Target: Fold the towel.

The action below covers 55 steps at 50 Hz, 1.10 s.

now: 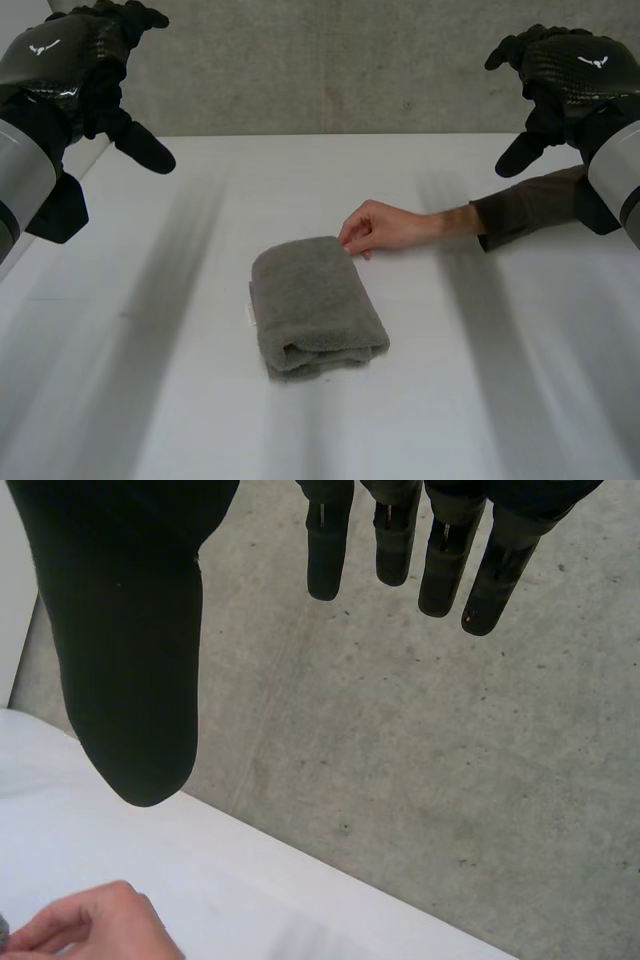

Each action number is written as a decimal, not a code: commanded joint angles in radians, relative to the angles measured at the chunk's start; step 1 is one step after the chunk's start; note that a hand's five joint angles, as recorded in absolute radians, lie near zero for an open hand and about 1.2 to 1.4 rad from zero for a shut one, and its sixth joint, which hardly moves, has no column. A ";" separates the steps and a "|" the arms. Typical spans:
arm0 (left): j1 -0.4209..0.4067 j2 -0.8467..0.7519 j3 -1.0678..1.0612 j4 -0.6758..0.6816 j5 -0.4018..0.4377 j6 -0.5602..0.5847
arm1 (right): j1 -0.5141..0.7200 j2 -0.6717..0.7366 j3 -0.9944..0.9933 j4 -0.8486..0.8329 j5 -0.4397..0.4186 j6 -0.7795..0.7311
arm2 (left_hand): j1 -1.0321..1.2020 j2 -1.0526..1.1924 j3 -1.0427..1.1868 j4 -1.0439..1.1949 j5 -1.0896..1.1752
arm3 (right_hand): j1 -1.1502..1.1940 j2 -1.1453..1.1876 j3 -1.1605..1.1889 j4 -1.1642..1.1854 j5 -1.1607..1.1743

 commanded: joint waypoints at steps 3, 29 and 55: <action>-0.014 -0.006 -0.022 0.007 0.001 0.005 | -0.002 0.009 0.010 -0.003 -0.004 -0.059 | 0.000 0.009 0.008 0.009 -0.026 | -0.126 -0.091 -0.063 -0.077 -0.089; -0.010 -0.015 -0.011 0.010 0.009 0.009 | -0.008 -0.013 0.005 0.000 -0.004 -0.060 | 0.000 0.009 0.008 0.009 -0.026 | -0.126 -0.091 -0.063 -0.077 -0.089; -0.008 0.002 -0.016 0.008 0.047 0.009 | -0.013 -0.051 0.008 0.003 -0.004 -0.062 | 0.000 0.009 0.008 0.009 -0.026 | -0.126 -0.091 -0.063 -0.077 -0.089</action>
